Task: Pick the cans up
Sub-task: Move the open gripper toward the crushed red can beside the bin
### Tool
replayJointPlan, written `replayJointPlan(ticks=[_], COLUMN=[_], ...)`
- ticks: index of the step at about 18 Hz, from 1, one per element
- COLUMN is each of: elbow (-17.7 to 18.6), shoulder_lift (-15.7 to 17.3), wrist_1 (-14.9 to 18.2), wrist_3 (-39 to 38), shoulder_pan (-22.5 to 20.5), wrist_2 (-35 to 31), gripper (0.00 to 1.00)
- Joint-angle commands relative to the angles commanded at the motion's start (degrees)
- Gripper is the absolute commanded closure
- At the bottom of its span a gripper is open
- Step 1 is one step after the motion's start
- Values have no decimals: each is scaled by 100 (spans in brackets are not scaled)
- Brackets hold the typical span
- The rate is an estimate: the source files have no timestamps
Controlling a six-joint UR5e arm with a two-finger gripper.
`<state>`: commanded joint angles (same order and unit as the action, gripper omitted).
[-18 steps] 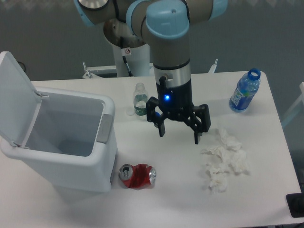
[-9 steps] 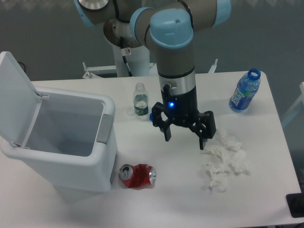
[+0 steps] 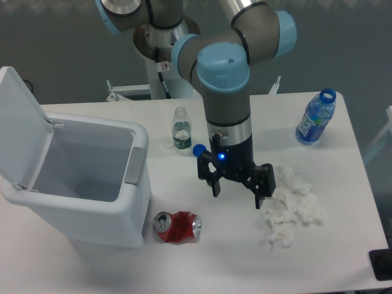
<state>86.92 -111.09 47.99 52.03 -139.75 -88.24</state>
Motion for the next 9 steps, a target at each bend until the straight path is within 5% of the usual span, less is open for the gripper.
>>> replayJointPlan(ticks=[9], elbow=[9], shoulder_lift=[-123], wrist_1=[17], wrist_3=[1247], shoulder_pan=[132], wrist_2=[0], gripper=[0])
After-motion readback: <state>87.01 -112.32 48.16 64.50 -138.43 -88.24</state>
